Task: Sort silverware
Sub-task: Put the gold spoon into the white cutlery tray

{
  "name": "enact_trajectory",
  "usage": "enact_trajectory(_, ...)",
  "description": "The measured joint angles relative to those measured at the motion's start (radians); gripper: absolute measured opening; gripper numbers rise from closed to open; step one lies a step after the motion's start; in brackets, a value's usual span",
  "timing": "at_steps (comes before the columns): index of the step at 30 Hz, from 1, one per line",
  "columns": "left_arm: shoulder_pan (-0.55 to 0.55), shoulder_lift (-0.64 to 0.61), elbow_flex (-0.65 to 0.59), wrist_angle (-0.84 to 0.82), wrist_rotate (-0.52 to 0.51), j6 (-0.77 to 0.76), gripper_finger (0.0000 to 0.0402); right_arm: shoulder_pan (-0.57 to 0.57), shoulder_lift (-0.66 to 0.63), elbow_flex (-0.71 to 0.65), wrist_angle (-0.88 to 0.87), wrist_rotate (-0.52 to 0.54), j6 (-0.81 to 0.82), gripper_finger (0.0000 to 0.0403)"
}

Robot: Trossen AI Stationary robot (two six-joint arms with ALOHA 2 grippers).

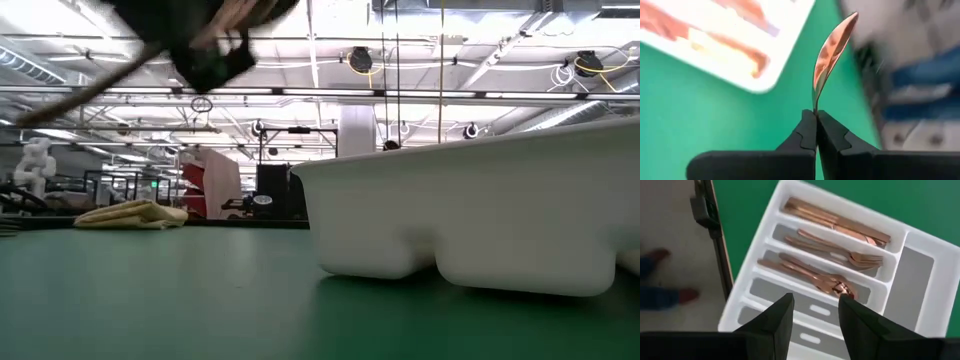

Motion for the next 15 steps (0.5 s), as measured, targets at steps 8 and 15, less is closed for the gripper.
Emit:
enact_trajectory(8, 0.128, -0.091, 0.002, 0.423, -0.018, -0.219, 0.0001, 0.151, -0.049, 0.0, 0.0, 0.239, 0.277, 0.0124)
enact_trajectory(15, 0.212, 0.034, 0.002, 0.733, -0.026, -0.428, 0.0, 0.252, -0.085, 0.0, 0.0, 0.304, 0.49, 0.0101)
